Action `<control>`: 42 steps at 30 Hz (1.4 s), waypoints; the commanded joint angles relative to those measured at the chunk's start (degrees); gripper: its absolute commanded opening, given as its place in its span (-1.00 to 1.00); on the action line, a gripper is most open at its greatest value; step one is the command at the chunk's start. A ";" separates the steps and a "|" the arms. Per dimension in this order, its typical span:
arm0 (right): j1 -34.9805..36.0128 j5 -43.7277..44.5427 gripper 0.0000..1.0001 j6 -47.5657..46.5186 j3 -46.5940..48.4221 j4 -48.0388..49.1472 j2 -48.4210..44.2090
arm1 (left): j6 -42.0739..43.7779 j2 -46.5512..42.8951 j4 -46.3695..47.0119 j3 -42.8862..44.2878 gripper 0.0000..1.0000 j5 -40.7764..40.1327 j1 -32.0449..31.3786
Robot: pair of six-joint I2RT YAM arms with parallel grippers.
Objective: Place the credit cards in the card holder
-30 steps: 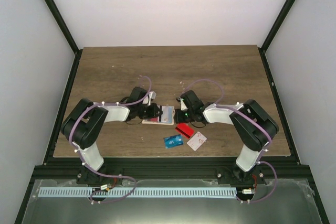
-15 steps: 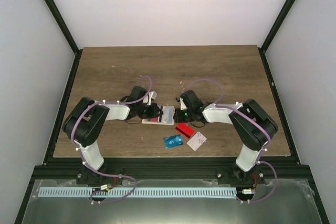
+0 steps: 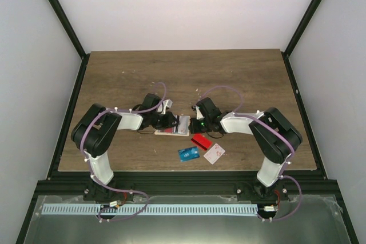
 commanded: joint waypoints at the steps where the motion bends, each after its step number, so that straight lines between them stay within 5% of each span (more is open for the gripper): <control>1: 0.11 2.10 -0.99 -0.04 0.03 -4.17 3.33 | -0.37 2.39 -2.19 -0.63 -0.79 -1.17 -0.80; 42: 0.10 0.00 -0.99 -0.40 1.66 -6.19 -3.35 | 4.57 -10.64 -20.60 2.26 0.33 -8.12 -0.97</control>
